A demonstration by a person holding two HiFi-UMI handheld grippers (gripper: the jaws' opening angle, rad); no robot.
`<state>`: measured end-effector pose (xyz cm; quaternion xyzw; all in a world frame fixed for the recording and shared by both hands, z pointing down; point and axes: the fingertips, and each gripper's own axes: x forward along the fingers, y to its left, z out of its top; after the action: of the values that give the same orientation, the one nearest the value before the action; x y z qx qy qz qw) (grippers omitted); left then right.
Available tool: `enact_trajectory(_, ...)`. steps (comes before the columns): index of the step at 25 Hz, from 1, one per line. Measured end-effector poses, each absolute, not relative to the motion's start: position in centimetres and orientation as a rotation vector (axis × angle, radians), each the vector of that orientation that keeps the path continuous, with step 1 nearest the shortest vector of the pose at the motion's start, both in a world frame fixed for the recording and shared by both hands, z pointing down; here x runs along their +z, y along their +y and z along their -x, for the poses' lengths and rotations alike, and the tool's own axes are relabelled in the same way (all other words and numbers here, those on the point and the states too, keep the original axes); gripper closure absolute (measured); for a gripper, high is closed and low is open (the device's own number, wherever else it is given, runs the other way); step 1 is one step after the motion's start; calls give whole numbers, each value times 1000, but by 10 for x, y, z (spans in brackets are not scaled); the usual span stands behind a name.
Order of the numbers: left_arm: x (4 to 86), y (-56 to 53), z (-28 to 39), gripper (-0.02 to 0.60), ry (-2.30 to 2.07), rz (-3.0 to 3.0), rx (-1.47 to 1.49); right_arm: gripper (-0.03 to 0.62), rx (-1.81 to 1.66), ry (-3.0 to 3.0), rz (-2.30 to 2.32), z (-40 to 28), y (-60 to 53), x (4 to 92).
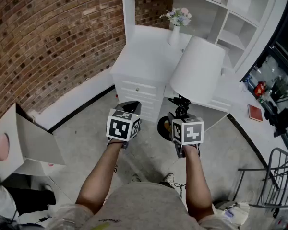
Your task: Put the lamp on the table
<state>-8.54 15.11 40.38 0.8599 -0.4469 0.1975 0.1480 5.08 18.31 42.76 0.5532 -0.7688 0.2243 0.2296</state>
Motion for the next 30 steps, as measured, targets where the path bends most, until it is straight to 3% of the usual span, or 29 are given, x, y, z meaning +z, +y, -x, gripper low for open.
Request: enact_trajectory(30, 416, 146, 115, 588, -1170, -2528, 605, 473, 626, -2061, -1584, -8, 183, 427)
